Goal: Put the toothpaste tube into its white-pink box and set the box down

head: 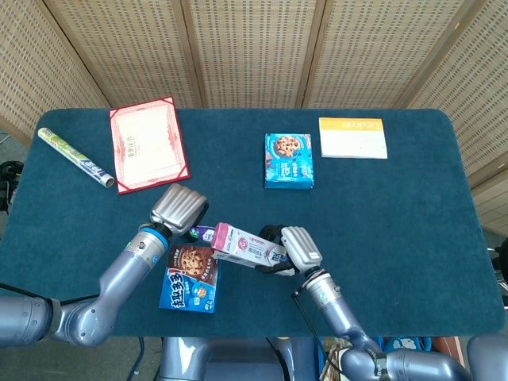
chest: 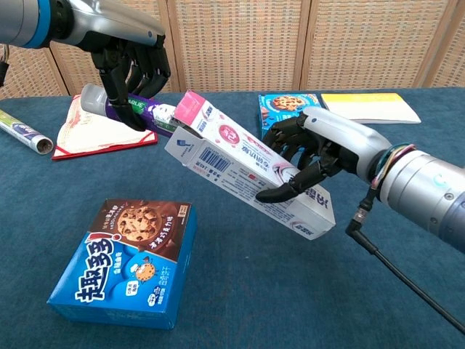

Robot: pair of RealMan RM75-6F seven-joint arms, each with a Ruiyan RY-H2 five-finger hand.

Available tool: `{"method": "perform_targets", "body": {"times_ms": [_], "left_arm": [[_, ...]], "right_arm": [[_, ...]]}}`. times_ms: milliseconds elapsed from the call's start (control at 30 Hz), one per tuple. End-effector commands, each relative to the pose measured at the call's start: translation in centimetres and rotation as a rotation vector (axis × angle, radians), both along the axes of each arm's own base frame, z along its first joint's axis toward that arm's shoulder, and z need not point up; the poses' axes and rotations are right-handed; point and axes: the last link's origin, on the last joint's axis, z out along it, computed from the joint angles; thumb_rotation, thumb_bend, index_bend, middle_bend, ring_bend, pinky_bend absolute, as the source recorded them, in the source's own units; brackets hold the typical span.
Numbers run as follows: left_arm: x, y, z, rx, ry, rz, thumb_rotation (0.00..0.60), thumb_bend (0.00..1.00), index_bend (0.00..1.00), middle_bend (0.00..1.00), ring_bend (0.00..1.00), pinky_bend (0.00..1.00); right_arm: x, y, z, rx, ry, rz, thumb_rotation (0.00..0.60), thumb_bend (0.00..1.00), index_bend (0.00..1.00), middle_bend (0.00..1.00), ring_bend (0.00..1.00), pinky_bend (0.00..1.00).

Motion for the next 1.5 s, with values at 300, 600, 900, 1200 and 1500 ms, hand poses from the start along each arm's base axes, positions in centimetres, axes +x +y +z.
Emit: {"method": "perform_targets", "body": {"times_ms": [300, 600, 900, 1200, 1500], "left_arm": [[1.2, -0.7, -0.5, -0.002, -0.003, -0.025, 0.6, 0.34, 0.86, 0.65, 0.51, 0.46], [1.7, -1.1, -0.6, 0.016, 0.002, -0.034, 0.6, 0.35, 0.86, 0.65, 0.51, 0.47], [1.8, -1.0, -0.4, 0.053, -0.011, -0.061, 0.6, 0.35, 0.61, 0.3, 0.29, 0.34], [1.1, -0.4, 0.3, 0.107, -0.107, -0.074, 0.6, 0.34, 0.44, 0.11, 0.17, 0.21], [0.7, -0.4, 0.8, 0.1, -0.172, -0.091, 0.6, 0.34, 0.43, 0.1, 0.15, 0.2]], "right_arm": [[0.9, 0.4, -0.6, 0.024, -0.001, 0.027, 0.6, 0.11, 0.66, 0.56, 0.45, 0.54], [1.7, 0.4, -1.0, 0.033, -0.004, 0.043, 0.6, 0.11, 0.66, 0.56, 0.45, 0.54], [2.2, 0.1, -1.0, 0.025, 0.0, 0.052, 0.6, 0.11, 0.66, 0.56, 0.45, 0.54], [1.9, -1.1, -0.2, -0.056, 0.082, 0.082, 0.6, 0.11, 0.66, 0.57, 0.45, 0.54], [1.3, -2.3, 1.0, -0.1, 0.094, 0.052, 0.6, 0.11, 0.66, 0.57, 0.45, 0.54]]}}
